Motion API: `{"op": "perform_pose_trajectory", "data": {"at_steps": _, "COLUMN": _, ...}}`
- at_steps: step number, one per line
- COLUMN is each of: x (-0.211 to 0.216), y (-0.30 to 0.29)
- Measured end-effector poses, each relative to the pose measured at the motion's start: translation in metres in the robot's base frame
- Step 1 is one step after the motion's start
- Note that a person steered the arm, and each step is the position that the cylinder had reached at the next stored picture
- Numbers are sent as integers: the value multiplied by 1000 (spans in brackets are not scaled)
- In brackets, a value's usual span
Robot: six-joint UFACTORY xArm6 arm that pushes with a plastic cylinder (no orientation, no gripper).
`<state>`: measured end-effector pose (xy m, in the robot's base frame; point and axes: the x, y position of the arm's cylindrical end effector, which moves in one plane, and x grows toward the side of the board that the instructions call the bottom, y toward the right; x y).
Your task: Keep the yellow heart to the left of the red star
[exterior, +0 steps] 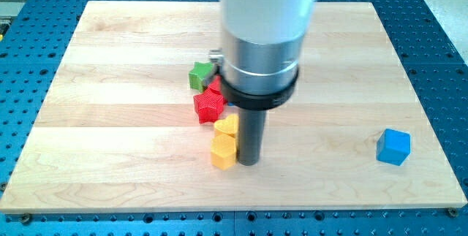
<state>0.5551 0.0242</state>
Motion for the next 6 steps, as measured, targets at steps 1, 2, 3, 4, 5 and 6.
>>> {"op": "perform_pose_trajectory", "data": {"at_steps": 1, "x": -31, "y": 21}}
{"op": "perform_pose_trajectory", "data": {"at_steps": 2, "x": -26, "y": -45}}
{"op": "perform_pose_trajectory", "data": {"at_steps": 3, "x": -10, "y": -88}}
{"op": "perform_pose_trajectory", "data": {"at_steps": 4, "x": -10, "y": -120}}
{"op": "perform_pose_trajectory", "data": {"at_steps": 5, "x": -51, "y": -118}}
{"op": "perform_pose_trajectory", "data": {"at_steps": 6, "x": -63, "y": -112}}
